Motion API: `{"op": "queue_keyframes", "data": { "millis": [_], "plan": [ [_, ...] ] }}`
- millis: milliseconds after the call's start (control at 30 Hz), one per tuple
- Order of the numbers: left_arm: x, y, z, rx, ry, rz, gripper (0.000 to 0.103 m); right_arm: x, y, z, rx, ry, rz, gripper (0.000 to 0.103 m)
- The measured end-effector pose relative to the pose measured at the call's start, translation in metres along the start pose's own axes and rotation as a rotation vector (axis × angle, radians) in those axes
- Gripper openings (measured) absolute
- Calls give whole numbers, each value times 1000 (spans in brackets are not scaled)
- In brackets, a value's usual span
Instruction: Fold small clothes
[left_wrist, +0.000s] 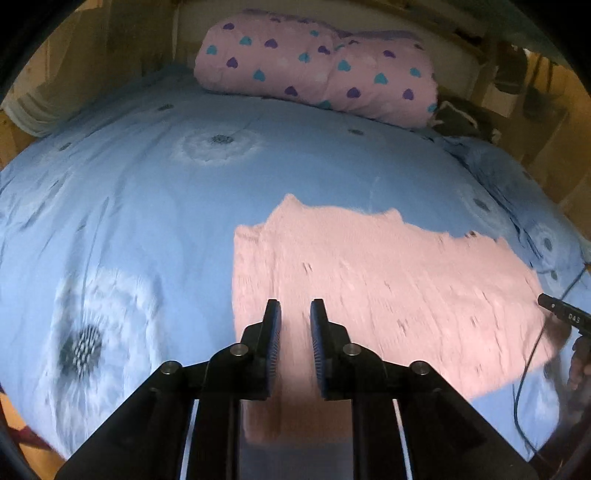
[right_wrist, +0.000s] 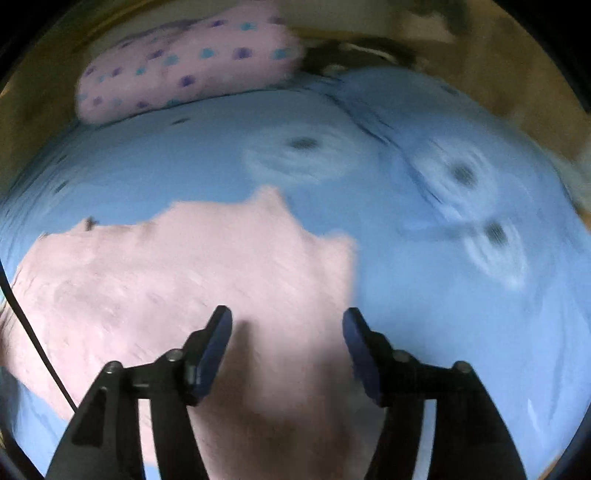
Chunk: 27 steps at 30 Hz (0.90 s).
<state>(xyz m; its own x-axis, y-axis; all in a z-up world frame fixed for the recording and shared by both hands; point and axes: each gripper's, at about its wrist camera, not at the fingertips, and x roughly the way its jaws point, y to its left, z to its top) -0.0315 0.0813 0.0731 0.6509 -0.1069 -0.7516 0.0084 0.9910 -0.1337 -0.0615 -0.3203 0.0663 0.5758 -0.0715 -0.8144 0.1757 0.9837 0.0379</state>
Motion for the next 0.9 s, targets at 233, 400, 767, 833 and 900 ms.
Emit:
{"op": "queue_keyframes", "data": {
  "millis": [233, 400, 767, 833, 900],
  "plan": [
    [-26, 1, -25, -3, -47, -16, 23, -23, -74, -50, 308, -2, 136, 80],
    [-22, 21, -40, -142, -1, -80, 42, -15, -94, -71, 509, 4, 353, 80],
    [-4, 46, -67, -296, 7, -173, 42, 8, -73, -73, 541, -23, 483, 83],
    [0, 48, -65, -299, 24, -225, 42, 13, -66, -68, 512, -27, 503, 83],
    [6, 52, -64, -330, 36, -275, 42, 20, -57, -63, 469, -30, 497, 83]
  ]
}}
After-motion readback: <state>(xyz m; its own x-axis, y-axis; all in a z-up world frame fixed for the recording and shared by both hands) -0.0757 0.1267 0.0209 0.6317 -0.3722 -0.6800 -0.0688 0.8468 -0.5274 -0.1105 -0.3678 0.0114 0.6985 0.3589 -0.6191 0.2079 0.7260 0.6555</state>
